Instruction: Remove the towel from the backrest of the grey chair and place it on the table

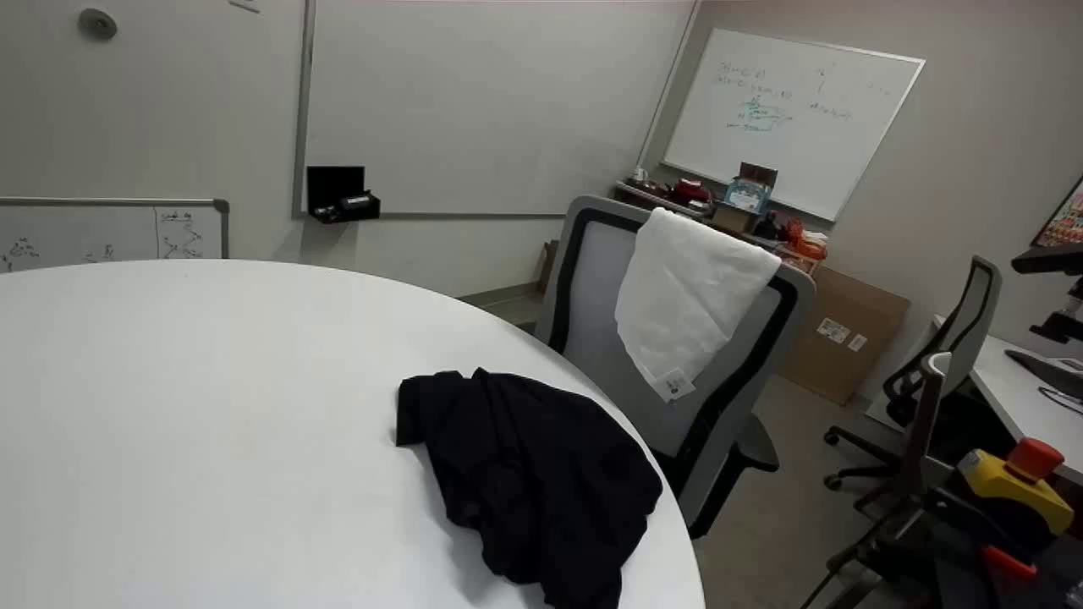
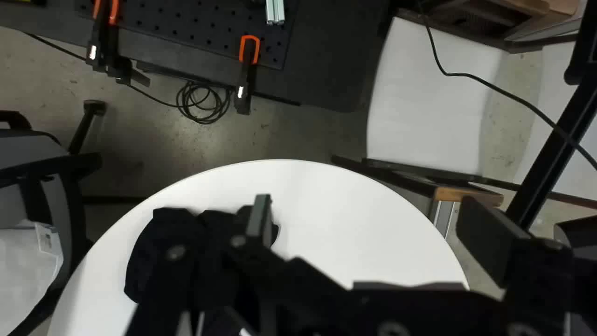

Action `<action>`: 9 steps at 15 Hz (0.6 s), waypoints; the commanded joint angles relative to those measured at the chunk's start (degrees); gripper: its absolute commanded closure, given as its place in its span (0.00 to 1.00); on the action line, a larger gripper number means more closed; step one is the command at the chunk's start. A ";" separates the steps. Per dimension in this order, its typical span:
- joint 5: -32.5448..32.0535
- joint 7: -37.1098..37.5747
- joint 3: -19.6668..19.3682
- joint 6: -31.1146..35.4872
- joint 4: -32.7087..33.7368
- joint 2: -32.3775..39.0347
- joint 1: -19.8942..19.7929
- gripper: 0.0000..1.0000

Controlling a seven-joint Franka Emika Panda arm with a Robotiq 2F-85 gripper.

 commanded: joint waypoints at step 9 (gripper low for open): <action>0.42 -0.03 0.24 0.07 -0.09 0.07 -1.69 0.00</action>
